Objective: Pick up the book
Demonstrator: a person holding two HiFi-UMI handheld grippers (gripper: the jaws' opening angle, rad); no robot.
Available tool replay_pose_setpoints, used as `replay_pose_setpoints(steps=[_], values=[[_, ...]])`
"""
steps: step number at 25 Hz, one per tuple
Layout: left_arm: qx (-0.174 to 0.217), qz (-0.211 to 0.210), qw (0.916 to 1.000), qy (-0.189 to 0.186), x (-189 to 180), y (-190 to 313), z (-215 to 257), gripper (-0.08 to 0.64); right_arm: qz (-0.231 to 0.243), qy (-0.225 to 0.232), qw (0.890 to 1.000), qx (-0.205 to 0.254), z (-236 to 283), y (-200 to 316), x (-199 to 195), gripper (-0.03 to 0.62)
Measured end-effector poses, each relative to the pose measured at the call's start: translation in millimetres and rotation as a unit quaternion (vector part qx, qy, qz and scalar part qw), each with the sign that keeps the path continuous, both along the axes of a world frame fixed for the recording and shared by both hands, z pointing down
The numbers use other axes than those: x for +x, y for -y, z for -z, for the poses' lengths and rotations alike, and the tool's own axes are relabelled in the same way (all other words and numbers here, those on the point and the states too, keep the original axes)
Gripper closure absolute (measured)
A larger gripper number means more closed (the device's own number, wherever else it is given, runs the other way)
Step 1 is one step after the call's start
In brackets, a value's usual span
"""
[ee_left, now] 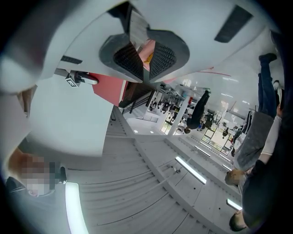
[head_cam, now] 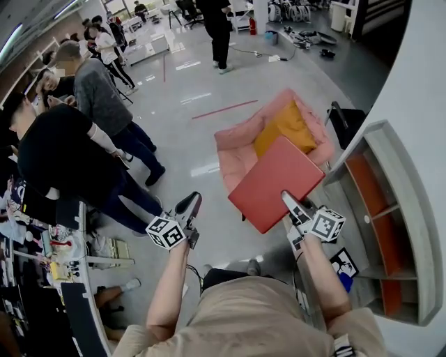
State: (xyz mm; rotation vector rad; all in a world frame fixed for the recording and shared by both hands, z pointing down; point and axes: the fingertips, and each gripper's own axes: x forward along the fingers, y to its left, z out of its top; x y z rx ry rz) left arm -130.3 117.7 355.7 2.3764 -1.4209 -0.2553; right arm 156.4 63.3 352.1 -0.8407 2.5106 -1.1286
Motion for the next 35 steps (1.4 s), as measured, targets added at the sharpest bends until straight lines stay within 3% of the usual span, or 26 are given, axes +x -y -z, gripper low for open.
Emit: replay_pose_setpoints(steps=[8, 18, 23, 27, 35], values=[[0.010, 0.015, 0.9998, 0.013, -29, -20, -13, 0.522, -0.010, -0.014, 1.000, -0.004, -10, -8, 4, 0.348], [-0.018, 0.057, 0.9982, 0.011, -81, -29, -72, 0.522, -0.018, -0.049, 0.999, -0.013, -52, -11, -9, 0.348], [-0.052, 0.067, 0.9962, 0.018, -99, -24, -112, 0.522, -0.029, -0.074, 0.996, -0.034, -88, -12, -8, 0.348], [-0.080, 0.061, 0.9943, 0.035, -103, -14, -141, 0.522, -0.036, -0.088, 0.994, -0.055, -114, -9, -12, 0.348], [-0.129, 0.016, 0.9910, 0.031, -94, 9, -188, 0.522, -0.023, -0.139, 0.987, -0.079, -171, 1, -41, 0.348]])
